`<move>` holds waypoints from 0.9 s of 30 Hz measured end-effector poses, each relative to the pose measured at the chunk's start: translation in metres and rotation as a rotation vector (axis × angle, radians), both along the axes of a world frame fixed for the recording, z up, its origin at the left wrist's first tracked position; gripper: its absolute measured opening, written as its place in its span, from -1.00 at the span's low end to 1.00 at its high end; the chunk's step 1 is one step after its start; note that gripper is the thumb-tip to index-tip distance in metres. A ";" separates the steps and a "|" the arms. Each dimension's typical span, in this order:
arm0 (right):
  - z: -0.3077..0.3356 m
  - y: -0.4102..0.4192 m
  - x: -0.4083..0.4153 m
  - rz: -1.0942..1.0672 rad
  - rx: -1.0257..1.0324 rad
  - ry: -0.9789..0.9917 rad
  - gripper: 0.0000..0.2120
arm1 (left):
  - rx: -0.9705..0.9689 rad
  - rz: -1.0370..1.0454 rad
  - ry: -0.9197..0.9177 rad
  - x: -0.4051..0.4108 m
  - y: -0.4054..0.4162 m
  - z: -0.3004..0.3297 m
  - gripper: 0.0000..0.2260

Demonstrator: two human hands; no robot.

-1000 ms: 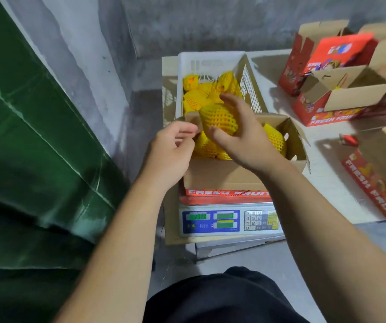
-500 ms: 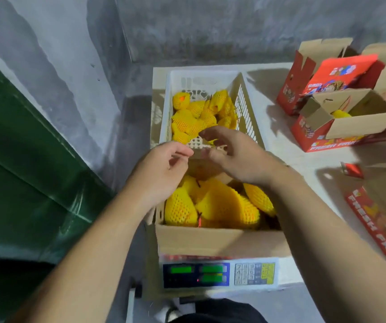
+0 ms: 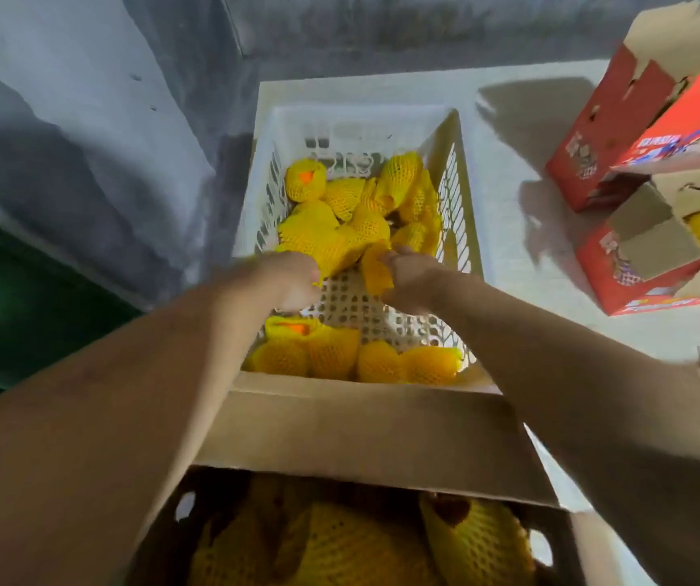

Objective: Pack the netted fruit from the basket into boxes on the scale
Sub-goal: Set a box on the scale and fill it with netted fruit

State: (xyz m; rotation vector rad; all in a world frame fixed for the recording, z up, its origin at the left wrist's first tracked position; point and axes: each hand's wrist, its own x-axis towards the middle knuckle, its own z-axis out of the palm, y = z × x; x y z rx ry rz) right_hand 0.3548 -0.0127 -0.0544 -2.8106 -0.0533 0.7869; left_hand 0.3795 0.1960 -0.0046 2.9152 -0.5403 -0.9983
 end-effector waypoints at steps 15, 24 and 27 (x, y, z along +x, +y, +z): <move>-0.074 0.022 0.020 -0.123 0.028 -0.105 -0.15 | 0.306 0.112 -0.139 0.024 -0.022 -0.093 -0.40; -0.072 0.020 0.015 -0.231 -0.011 0.075 -0.23 | 0.450 -0.018 -0.218 0.013 -0.026 -0.101 -0.31; -0.072 0.021 0.016 -0.231 -0.025 0.097 -0.19 | 0.617 -0.096 -0.260 0.014 -0.032 -0.104 -0.39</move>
